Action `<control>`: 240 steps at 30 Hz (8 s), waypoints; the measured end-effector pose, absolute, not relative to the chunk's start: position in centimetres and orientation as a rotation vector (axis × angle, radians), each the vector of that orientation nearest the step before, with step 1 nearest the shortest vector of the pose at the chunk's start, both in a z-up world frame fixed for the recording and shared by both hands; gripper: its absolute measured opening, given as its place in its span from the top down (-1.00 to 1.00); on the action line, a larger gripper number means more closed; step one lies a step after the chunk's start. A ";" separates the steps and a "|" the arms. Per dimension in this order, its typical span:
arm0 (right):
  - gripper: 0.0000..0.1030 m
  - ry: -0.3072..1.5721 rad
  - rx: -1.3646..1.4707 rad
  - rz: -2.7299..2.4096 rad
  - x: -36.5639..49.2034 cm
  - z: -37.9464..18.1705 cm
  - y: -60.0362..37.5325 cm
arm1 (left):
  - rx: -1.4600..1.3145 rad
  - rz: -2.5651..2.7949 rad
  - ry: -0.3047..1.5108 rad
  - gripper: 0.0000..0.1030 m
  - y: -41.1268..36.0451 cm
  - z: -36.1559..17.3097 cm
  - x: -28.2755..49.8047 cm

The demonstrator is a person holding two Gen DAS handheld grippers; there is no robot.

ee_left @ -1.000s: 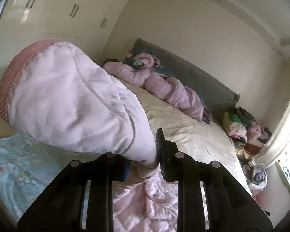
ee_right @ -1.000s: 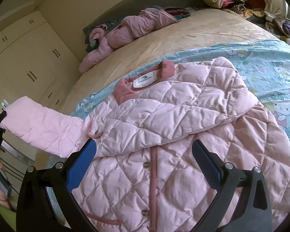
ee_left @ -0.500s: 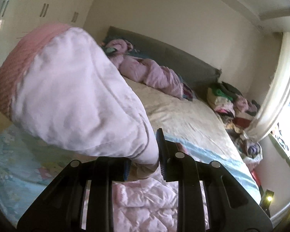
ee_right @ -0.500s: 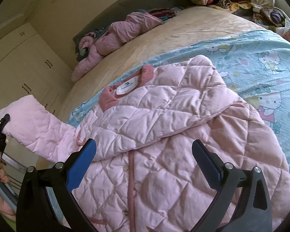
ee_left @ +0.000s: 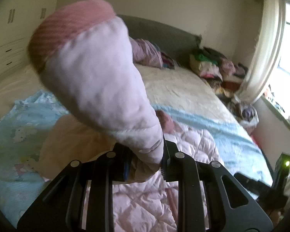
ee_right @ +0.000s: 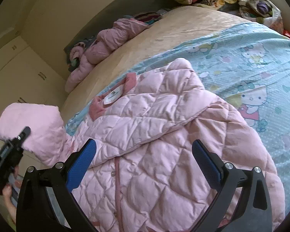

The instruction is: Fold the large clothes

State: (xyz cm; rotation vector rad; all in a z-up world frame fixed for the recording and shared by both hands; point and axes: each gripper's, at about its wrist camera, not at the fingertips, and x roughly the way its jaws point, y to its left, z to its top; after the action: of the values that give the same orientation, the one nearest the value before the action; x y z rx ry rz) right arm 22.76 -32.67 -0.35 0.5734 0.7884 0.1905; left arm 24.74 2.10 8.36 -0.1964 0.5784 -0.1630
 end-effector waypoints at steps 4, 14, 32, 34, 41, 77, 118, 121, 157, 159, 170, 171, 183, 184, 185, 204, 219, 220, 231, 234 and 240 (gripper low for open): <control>-0.92 0.785 0.597 0.174 22.7 -0.6 -33.6 | -0.115 -0.211 0.634 0.70 -0.4 6.5 25.6; -0.92 0.795 0.622 0.135 22.9 -1.4 -34.9 | 0.060 -0.280 0.758 0.69 -3.9 1.3 25.7; -0.92 0.840 0.662 0.179 23.8 -2.3 -34.8 | 0.384 -0.300 0.839 -0.40 -9.3 -3.8 22.9; -0.92 0.848 0.670 0.203 24.0 -2.4 -34.4 | 0.390 -0.318 0.843 -0.55 -9.3 -3.8 22.2; -0.92 0.869 0.696 0.294 25.3 -2.1 -33.0 | 0.200 -0.350 0.846 -0.74 -5.6 -1.2 20.3; 0.90 0.614 0.254 0.467 33.6 9.3 -26.0 | -0.341 0.075 0.727 -0.81 17.2 4.0 23.4; -0.10 0.691 0.077 0.335 33.7 4.5 -20.7 | -0.236 -0.061 1.013 -0.83 10.5 -6.6 32.9; -0.16 0.768 0.020 0.371 34.5 2.3 -17.6 | -0.232 -0.062 1.012 -0.83 10.4 -6.6 33.0; -0.83 0.865 0.152 0.327 31.2 -2.6 -18.5 | -0.209 -0.071 0.990 -0.82 10.2 -5.0 31.3; -0.83 0.852 0.173 0.324 30.5 -2.0 -19.1 | -0.203 -0.068 0.985 -0.82 10.2 -4.4 30.8; -0.84 0.805 0.195 0.341 27.8 1.0 -19.8 | -0.201 -0.085 0.933 -0.82 9.4 -1.2 28.6; -0.84 0.803 0.193 0.339 27.7 1.1 -19.7 | -0.203 -0.089 0.926 -0.82 9.4 -0.9 28.4; -0.84 0.754 0.192 0.360 25.1 3.4 -19.9 | -0.208 -0.100 0.868 -0.82 8.7 2.1 25.7; -0.84 0.748 0.188 0.360 24.9 3.6 -19.8 | -0.207 -0.101 0.863 -0.82 8.6 2.3 25.5; -0.84 0.740 0.184 0.363 24.5 3.9 -19.8 | -0.204 -0.102 0.858 -0.82 8.4 2.6 25.2; -0.84 0.681 0.139 0.360 20.5 5.3 -20.6 | -0.153 -0.141 0.777 -0.82 6.5 5.7 20.6; -0.84 0.665 0.136 0.358 17.4 5.1 -22.1 | -0.113 -0.157 0.751 -0.82 4.7 5.3 16.9; -0.84 0.664 0.137 0.357 17.2 5.1 -22.3 | -0.113 -0.161 0.751 -0.82 4.6 5.2 16.6; -0.84 0.662 0.139 0.362 15.1 3.9 -23.2 | -0.103 -0.160 0.754 -0.82 3.9 3.7 14.1; -0.84 0.659 0.132 0.359 14.4 3.7 -23.3 | -0.106 -0.161 0.754 -0.82 3.7 3.3 13.4; -0.84 0.671 0.122 0.350 13.4 3.0 -23.8 | -0.097 -0.151 0.762 -0.82 3.6 2.3 12.2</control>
State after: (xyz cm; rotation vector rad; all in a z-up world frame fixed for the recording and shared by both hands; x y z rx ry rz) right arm 13.45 -23.83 2.96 0.1217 0.6709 0.3500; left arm 12.21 3.56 2.31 -0.0974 0.7622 -0.1515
